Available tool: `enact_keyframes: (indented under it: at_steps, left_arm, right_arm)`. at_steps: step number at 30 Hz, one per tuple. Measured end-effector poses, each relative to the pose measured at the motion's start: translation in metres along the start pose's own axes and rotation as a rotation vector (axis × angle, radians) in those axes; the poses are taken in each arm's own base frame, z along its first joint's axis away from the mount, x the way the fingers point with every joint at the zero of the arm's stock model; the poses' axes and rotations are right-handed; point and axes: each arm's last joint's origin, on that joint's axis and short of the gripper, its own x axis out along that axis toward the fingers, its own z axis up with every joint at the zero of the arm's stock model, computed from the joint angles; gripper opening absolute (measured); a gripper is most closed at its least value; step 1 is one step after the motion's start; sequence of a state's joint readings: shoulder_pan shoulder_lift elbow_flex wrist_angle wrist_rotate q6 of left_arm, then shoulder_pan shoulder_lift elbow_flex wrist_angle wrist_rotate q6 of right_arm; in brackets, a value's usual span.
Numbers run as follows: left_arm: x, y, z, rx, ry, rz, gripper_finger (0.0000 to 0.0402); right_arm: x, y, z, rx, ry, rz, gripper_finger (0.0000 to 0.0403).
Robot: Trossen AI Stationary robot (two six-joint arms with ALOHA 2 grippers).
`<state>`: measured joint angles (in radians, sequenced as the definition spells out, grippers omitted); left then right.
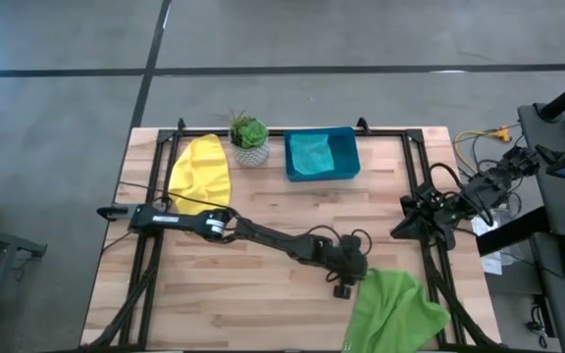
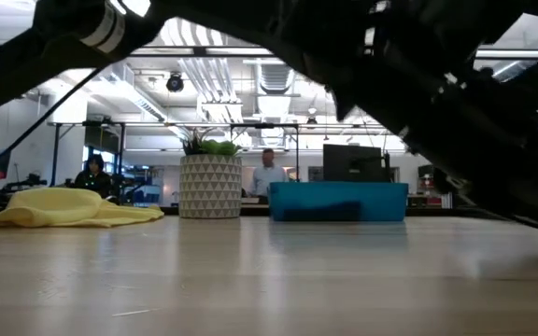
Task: Fold microfiber towels
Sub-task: Fold the green microfiber towel on top of the light blue microfiber towel into the dark blue bin
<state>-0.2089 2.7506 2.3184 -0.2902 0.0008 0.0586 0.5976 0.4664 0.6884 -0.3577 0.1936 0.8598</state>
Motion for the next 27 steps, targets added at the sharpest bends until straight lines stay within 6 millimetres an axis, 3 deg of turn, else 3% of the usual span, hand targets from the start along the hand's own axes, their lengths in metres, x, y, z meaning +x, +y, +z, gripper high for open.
enact_keyframes:
  at_steps: [2, 4, 8, 16, 27]
  left_arm:
    - [-0.001, 0.0, -0.005, -0.016, 0.065, -0.001, 0.0038]
    - [-0.004, 0.004, -0.011, -0.087, 0.131, 0.008, 0.0014]
    - [-0.015, 0.017, -0.017, -0.185, 0.256, 0.055, 0.0003]
    - [-0.056, 0.042, -0.017, -0.184, 0.488, 0.149, 0.0001]
    - [-0.107, 0.082, -0.052, -0.16, 1.02, 0.136, 0.0]
  right_arm:
    - [0.0, 0.0, 0.0, -0.01, -0.003, -0.002, 0.0043]
    - [0.0, 0.0, 0.0, -0.021, -0.012, -0.013, 0.0043]
    - [0.0, 0.0, 0.0, -0.043, -0.013, -0.017, 0.0043]
    - [0.002, -0.002, -0.001, -0.092, 0.004, -0.034, 0.0043]
    - [0.011, -0.016, -0.011, -0.148, 0.033, -0.254, 0.0043]
